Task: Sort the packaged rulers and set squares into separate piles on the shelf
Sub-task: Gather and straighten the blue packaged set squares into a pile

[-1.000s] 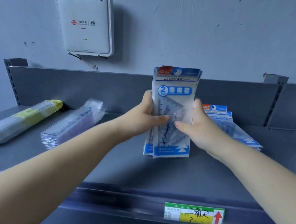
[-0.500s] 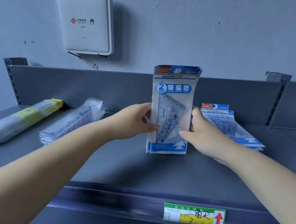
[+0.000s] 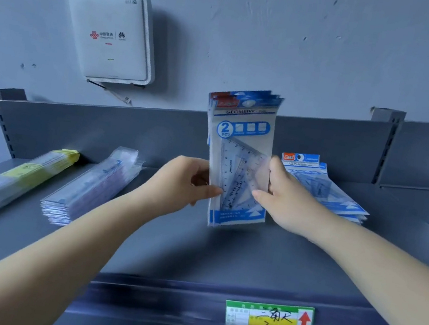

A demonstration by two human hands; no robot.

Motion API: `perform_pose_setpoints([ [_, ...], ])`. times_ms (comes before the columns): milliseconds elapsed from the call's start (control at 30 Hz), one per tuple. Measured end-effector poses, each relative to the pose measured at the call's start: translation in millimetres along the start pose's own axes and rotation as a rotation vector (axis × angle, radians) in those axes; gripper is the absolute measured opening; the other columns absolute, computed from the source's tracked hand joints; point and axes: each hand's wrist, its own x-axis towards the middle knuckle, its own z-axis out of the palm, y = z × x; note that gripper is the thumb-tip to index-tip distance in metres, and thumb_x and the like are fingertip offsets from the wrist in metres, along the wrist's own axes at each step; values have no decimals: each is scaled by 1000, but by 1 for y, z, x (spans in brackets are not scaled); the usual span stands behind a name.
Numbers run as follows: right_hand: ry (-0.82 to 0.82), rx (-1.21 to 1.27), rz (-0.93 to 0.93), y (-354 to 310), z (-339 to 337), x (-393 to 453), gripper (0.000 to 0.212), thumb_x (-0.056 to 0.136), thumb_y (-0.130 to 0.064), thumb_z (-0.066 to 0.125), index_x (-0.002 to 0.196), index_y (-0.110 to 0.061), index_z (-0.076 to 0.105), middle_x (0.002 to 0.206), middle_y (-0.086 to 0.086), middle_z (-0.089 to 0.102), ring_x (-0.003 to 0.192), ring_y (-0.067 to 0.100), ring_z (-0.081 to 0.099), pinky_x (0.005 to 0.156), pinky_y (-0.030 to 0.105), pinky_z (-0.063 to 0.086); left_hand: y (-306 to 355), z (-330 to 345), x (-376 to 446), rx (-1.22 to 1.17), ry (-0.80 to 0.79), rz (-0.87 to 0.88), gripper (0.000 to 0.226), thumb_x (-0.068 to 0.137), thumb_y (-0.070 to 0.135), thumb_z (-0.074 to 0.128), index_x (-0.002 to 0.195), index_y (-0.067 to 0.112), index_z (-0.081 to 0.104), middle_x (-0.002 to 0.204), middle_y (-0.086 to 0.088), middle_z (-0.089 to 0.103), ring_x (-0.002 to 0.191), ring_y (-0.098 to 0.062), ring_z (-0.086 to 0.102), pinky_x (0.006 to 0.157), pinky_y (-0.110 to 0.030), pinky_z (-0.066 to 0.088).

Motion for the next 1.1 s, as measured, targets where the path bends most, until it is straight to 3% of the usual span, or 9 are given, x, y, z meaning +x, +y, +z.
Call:
perform_pose_setpoints([
  [100, -75, -11, 22, 2, 5, -5, 23, 98, -19, 43, 91, -13, 22, 70, -2, 27, 61, 8, 30, 51, 22, 25, -2, 7, -3, 61, -38, -54, 15, 91, 21, 58, 78, 15, 61, 62, 8, 62, 39, 0, 47, 43, -10, 37],
  [200, -54, 25, 29, 2, 8, -9, 29, 97, -17, 42, 78, -22, 22, 69, -2, 27, 59, 9, 30, 50, 23, 24, -3, 13, -4, 95, -23, -73, 25, 93, 24, 55, 86, 0, 59, 67, 3, 66, 38, -3, 45, 43, -13, 37],
  [400, 78, 237, 40, 4, -31, -4, 24, 94, -17, 46, 76, -18, 30, 72, 3, 31, 62, 11, 31, 54, 28, 30, 34, 0, 17, -116, 67, 16, 33, 93, 24, 57, 61, 32, 55, 55, 6, 59, 41, -12, 42, 42, -15, 37],
  [467, 110, 318, 46, 9, -48, 2, 13, 88, -19, 49, 95, -8, 45, 90, 19, 51, 77, 20, 52, 74, 45, 47, 49, 1, 30, -225, 74, 2, 31, 93, 25, 57, 63, 32, 60, 55, 4, 58, 40, -11, 42, 43, -13, 37],
  [533, 117, 373, 77, 16, -66, 5, 27, 78, -19, 51, 103, -8, 53, 103, 17, 60, 95, 29, 60, 90, 48, 47, 64, 7, 44, -337, 40, -37, 20, 93, 25, 56, 76, 20, 67, 57, 0, 57, 37, -6, 43, 42, -12, 37],
  [633, 127, 428, 121, 34, -88, 10, 4, 72, -13, 53, 73, -12, 49, 78, 10, 49, 77, 23, 46, 71, 33, 35, 80, 23, 64, -460, -27, -101, 21, 94, 22, 55, 92, 6, 68, 54, 1, 57, 34, -1, 44, 38, -12, 36],
  [833, 30, 496, 263, 71, -108, 16, 33, 90, 1, 41, 59, -13, 39, 37, -9, 49, 43, 7, 49, 46, 20, 36, 88, 59, 96, -583, -182, -231, 25, 95, 25, 54, 83, 7, 66, 62, -1, 62, 41, -4, 48, 42, -16, 41],
  [967, -94, 381, 407, 90, -95, 13, 22, 86, -6, 48, 65, -11, 52, 56, 2, 50, 51, 17, 46, 52, 22, 36, 81, 82, 99, -323, -182, -287, 30, 94, 31, 55, 71, 12, 60, 53, 5, 56, 47, -9, 45, 45, -17, 40],
  [1100, -151, 282, 447, 99, -87, 11, 20, 88, -23, 50, 70, -18, 57, 67, 2, 51, 59, 17, 44, 55, 26, 36, 71, 98, 96, -181, -119, -343, 24, 92, 42, 52, 91, 19, 56, 82, -4, 48, 66, -17, 41, 58, -17, 38],
])
